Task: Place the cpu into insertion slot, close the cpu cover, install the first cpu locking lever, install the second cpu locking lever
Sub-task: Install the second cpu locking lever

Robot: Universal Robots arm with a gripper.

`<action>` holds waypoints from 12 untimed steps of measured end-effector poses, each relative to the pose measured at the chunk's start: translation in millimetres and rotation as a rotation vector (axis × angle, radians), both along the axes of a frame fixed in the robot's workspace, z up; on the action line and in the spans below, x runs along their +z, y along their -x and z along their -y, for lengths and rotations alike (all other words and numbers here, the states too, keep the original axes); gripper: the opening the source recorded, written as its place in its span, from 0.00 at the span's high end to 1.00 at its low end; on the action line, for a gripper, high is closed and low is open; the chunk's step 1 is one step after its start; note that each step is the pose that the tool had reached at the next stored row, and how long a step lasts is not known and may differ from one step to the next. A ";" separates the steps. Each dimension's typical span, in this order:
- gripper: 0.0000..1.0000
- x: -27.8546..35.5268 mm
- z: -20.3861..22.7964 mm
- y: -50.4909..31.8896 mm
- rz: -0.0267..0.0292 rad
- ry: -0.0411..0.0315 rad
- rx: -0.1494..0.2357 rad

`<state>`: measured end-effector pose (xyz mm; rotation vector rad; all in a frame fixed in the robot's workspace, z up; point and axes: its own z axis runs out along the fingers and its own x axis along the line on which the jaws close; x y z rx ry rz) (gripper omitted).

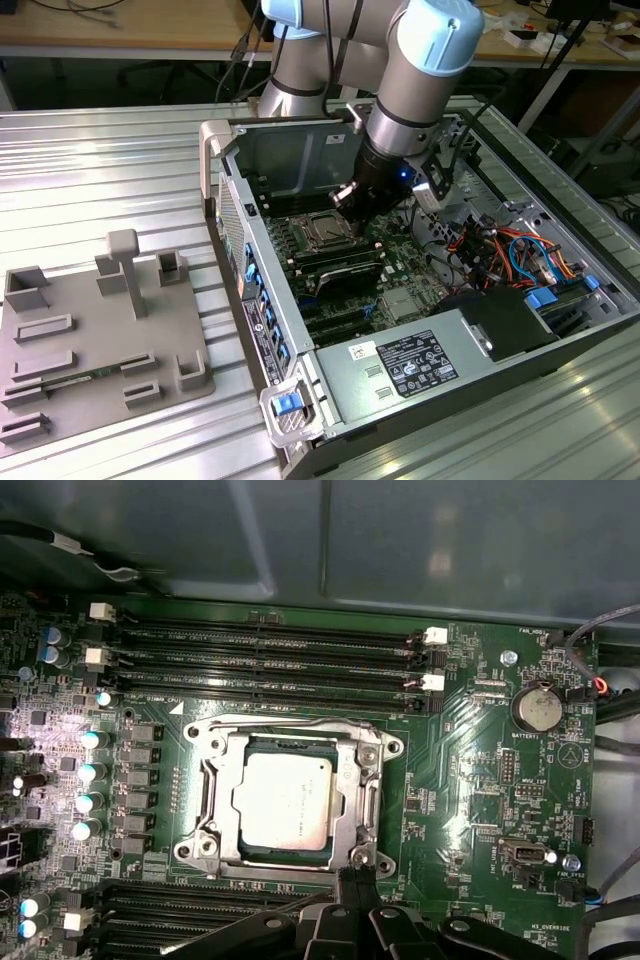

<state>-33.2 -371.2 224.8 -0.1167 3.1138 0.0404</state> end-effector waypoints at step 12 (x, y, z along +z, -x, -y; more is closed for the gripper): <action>0.89 -0.2 0.0 4.4 0.0000 0.0000 0.000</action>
